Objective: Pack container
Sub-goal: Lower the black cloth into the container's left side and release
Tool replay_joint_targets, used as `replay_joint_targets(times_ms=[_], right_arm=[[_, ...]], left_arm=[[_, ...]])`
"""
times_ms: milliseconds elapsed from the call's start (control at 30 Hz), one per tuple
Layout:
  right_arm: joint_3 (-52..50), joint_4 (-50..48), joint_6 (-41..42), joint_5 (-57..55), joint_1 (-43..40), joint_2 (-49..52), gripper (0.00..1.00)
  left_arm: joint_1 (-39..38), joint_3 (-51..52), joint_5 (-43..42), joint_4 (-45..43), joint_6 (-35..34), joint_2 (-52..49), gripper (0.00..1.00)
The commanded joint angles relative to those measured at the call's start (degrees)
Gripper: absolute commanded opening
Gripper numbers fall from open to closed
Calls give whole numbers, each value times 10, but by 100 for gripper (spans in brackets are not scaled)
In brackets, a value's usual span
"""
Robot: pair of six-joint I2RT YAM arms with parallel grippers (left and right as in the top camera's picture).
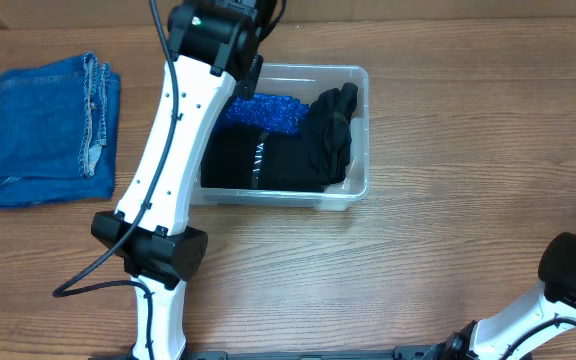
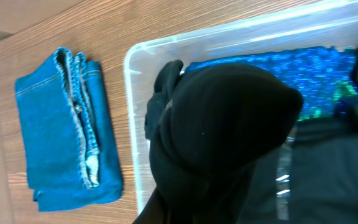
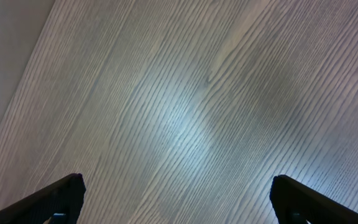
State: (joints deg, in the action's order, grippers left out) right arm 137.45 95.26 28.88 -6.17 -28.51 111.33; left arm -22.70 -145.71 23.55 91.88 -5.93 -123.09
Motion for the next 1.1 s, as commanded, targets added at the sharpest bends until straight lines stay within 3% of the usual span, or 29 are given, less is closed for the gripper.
replay_joint_targets(times_ms=[0, 300, 600, 733, 900, 933, 967, 1067], right_arm=[[6, -2, 0, -2, -1, -3, 100], [6, -2, 0, -2, -1, -3, 100], [6, -2, 0, -2, -1, -3, 100], [6, -2, 0, -2, -1, -3, 100], [6, -2, 0, -2, -1, -3, 100], [6, -2, 0, -2, -1, -3, 100], [6, -2, 0, -2, -1, -3, 100], [6, -3, 0, -2, -1, -3, 100]], left_arm=[[25, -10, 24, 0, 22, -2, 4], [34, -6, 38, 0, 30, -8, 4], [42, -6, 49, 10, 20, -76, 4], [32, -6, 7, 0, 14, -89, 4], [8, -6, -104, -57, 12, -100, 4], [4, -6, -127, -69, 12, -100, 6], [1, -6, -146, -78, 12, -100, 15], [-12, -6, -217, -120, 12, -100, 51]])
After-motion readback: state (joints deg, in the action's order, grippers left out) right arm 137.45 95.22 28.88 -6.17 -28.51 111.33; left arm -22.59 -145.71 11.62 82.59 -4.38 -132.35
